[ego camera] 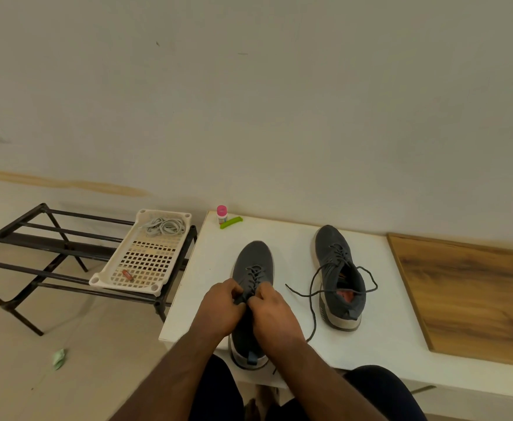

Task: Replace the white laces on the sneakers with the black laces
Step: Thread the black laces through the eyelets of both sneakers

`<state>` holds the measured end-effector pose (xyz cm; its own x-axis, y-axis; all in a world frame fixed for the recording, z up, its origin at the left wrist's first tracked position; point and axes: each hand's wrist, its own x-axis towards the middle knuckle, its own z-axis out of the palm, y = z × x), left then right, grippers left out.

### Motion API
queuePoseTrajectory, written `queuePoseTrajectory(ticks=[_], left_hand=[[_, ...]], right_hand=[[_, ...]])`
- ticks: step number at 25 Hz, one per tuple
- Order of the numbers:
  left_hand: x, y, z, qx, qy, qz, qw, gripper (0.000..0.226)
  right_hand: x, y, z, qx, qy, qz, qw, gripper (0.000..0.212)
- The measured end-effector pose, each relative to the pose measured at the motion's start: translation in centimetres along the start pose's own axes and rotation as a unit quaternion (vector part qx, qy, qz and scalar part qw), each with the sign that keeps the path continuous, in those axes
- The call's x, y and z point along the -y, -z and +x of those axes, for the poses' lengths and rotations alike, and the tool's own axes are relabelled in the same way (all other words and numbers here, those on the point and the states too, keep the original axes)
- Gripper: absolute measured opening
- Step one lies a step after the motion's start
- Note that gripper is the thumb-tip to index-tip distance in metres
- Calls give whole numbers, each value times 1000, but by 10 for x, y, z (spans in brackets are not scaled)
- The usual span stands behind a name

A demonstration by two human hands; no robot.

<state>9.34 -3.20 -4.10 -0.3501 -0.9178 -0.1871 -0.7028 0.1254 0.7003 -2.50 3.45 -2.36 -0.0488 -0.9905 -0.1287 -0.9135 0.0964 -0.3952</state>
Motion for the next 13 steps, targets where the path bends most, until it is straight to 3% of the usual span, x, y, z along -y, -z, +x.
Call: queuePoseTrajectory(ticks=[4,7,13], left_hand=[[2,-2,1,-1,-5,-8,1000,19],[1,-3,-1,0,-12,0,1000,17],[3,-4,-2,10,-45,12,999,17]], right_hand=[[-3,0,0,25,-9,-29,999,37],[-4,7,11,-24,-24,-15,999,22],[-9,4,32,-61,-140,34,988,35]])
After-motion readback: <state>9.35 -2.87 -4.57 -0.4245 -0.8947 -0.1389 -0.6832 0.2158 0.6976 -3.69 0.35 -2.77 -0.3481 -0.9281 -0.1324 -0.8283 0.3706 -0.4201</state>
